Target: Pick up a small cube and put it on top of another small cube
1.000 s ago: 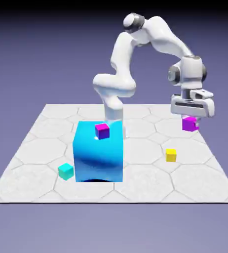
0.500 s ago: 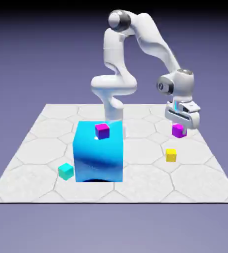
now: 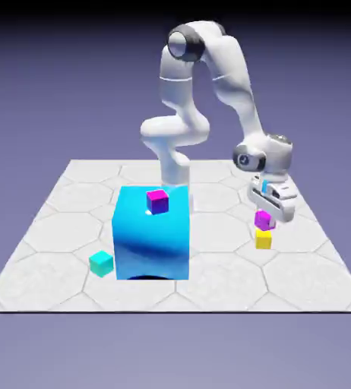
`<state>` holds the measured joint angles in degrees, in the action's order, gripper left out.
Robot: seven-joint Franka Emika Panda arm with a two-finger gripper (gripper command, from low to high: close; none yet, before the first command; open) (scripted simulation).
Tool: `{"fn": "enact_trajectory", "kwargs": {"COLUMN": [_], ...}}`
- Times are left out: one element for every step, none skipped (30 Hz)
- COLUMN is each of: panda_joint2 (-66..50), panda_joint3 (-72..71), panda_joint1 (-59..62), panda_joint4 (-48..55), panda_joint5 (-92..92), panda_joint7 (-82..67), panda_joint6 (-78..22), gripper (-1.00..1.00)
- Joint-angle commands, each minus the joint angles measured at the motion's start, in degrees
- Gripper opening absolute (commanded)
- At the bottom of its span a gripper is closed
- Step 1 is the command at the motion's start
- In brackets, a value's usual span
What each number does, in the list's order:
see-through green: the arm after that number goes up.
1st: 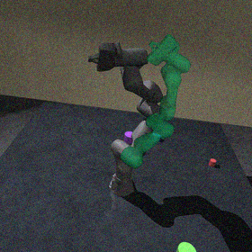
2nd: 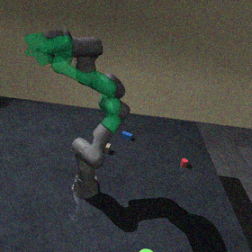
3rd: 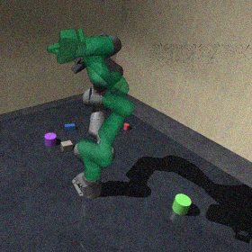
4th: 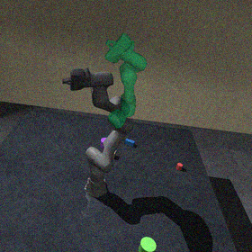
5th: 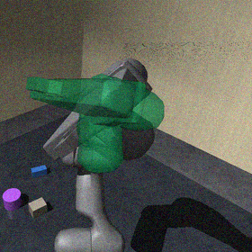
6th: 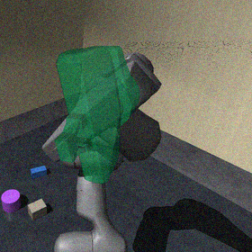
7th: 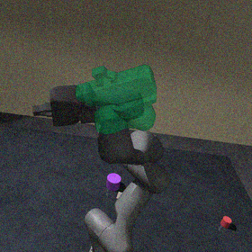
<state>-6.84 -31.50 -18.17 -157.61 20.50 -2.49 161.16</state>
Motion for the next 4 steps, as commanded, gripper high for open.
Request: {"fn": "enact_trajectory", "kwargs": {"panda_joint2": [-1.4, -1.4, -1.4, 0.1], "panda_joint3": [0.9, 0.9, 0.9, 0.0], "panda_joint1": [-0.3, -0.3, -0.3, 0.0], "panda_joint4": [0.1, 0.1, 0.1, 0.0], "panda_joint5": [2.4, 2.4, 2.4, -0.1], "panda_joint7": [1.7, 1.7, 1.7, -0.1], "panda_joint6": [1.0, 1.0, 1.0, 0.0], "gripper": [-1.00, 1.00, 1.00, 1.00]}}
